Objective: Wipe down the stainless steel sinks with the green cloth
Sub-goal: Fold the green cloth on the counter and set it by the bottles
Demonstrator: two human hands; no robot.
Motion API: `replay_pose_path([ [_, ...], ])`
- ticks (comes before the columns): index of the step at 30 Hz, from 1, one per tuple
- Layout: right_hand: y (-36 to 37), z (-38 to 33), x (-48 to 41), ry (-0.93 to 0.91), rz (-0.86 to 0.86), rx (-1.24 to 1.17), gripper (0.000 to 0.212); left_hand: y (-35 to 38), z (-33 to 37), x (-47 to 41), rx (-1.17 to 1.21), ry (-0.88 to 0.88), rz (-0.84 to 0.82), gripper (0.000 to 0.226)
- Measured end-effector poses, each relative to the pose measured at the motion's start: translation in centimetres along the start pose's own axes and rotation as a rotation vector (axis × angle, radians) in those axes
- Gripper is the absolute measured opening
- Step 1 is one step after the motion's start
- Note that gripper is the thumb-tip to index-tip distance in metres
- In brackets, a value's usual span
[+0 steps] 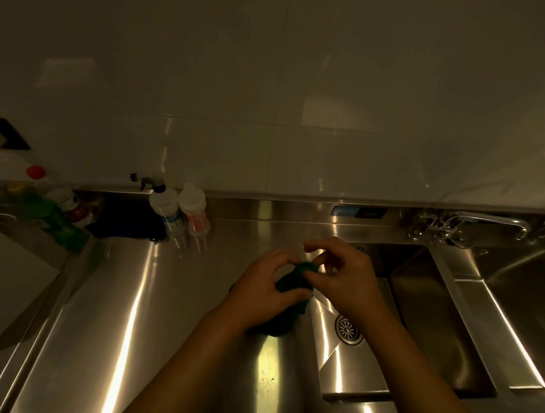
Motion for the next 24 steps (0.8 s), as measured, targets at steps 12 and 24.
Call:
replay_pose_path([
  [12,3.1,1.1,0.8,0.181,-0.07,-0.331,0.041,-2.5,1.0,0.7,-0.133,-0.055,-0.037,0.021],
  [24,6.0,1.7,2.2,0.156,-0.145,-0.423,0.048,-3.8,1.0,2.3,-0.125,-0.068,-0.008,0.025],
])
Point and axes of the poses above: each hand's wrist, its own x-axis away from the middle knuckle, its own y-axis out of the palm, z = x × y, the point moved 8 cm from there along -x, towards the middle knuckle, and after that the axes turned 9 degrees about -y, right-handed, at the moved point
